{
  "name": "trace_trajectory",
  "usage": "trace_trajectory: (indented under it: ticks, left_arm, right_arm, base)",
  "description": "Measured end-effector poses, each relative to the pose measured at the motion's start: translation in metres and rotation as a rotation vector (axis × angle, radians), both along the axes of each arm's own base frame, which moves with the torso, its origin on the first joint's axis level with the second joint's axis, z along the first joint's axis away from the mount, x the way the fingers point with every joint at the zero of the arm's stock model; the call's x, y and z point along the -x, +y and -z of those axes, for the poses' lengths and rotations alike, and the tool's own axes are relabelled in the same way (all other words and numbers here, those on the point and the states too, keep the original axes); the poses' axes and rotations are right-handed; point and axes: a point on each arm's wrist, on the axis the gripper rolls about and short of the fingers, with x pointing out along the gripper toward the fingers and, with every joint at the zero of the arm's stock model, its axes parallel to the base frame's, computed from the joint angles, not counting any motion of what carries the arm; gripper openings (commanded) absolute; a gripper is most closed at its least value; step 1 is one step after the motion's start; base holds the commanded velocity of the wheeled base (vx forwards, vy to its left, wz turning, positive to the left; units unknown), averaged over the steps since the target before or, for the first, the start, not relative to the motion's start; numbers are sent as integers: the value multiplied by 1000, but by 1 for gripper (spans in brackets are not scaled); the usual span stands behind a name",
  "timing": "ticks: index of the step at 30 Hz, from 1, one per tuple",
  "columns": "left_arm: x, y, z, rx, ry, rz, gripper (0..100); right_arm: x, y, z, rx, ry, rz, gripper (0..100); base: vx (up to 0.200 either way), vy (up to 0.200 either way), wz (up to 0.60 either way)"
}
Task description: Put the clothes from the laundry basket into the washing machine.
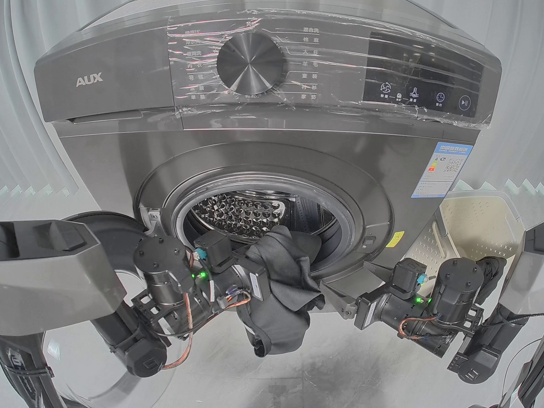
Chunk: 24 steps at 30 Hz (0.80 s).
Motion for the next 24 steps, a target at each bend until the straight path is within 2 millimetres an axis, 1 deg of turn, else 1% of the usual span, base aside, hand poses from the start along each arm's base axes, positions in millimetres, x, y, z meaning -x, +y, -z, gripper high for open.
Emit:
trace_trajectory:
  ticks: [15, 21, 24]
  left_arm:
    - [-67, -20, 27, 67, -30, -81, 0]
    - [-85, -23, 40, 71, -39, -111, 0]
    - [-95, -25, 41, 75, -47, -121, 0]
  right_arm:
    - [1, 0, 0, 1, 2, -4, 100]
    - [1, 1, 1, 2, 4, -5, 100]
    - [1, 1, 1, 3, 5, -5, 100]
  base:
    - [0, 0, 0]
    - [0, 0, 0]
    - [0, 0, 0]
